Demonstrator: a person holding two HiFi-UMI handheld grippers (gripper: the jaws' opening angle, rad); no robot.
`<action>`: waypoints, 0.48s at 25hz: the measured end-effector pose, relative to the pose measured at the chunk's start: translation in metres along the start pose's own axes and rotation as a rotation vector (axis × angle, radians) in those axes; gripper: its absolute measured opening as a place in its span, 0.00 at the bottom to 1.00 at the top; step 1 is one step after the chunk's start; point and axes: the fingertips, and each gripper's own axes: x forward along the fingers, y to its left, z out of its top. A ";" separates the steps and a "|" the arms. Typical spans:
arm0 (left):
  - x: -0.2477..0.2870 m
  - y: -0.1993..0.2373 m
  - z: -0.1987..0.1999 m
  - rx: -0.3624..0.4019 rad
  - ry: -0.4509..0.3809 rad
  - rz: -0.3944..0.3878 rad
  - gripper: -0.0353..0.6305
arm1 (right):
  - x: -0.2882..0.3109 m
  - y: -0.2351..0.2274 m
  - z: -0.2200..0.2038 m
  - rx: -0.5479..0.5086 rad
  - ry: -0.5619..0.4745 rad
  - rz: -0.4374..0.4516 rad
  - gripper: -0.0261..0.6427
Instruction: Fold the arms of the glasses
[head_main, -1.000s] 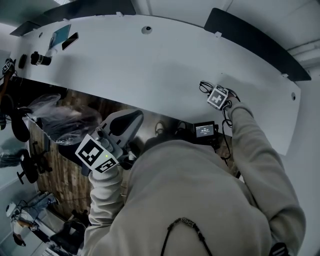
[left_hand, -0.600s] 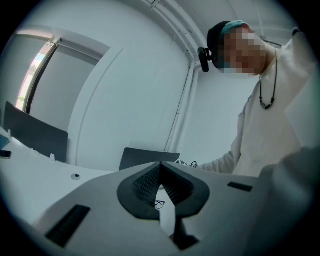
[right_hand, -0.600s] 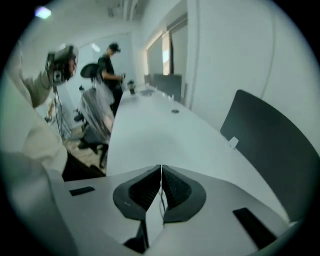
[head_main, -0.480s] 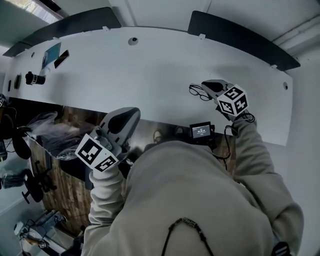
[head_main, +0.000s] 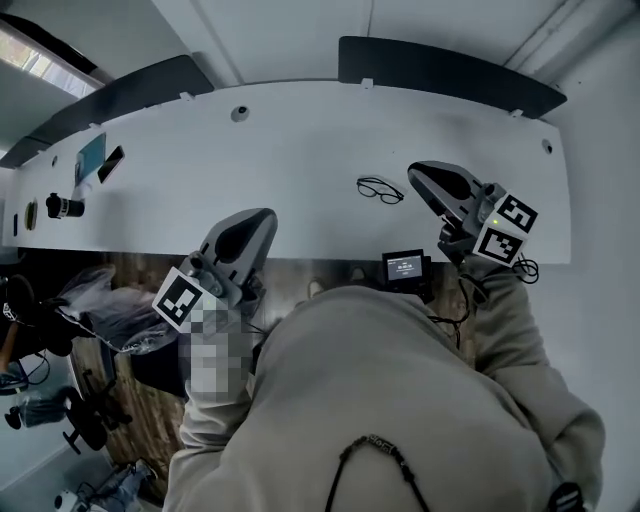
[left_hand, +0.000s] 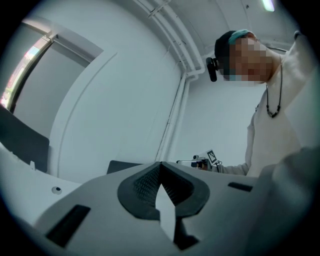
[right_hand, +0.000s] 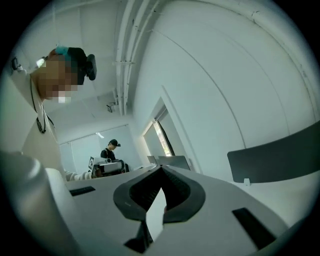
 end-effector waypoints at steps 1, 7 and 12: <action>0.004 -0.001 0.004 0.007 -0.007 -0.008 0.06 | -0.005 0.005 0.008 0.002 -0.023 0.003 0.07; 0.020 -0.015 0.019 0.044 -0.020 -0.068 0.06 | -0.029 0.034 0.041 0.020 -0.130 0.040 0.07; 0.019 -0.020 0.021 0.050 -0.018 -0.091 0.06 | -0.038 0.050 0.050 0.006 -0.159 0.038 0.07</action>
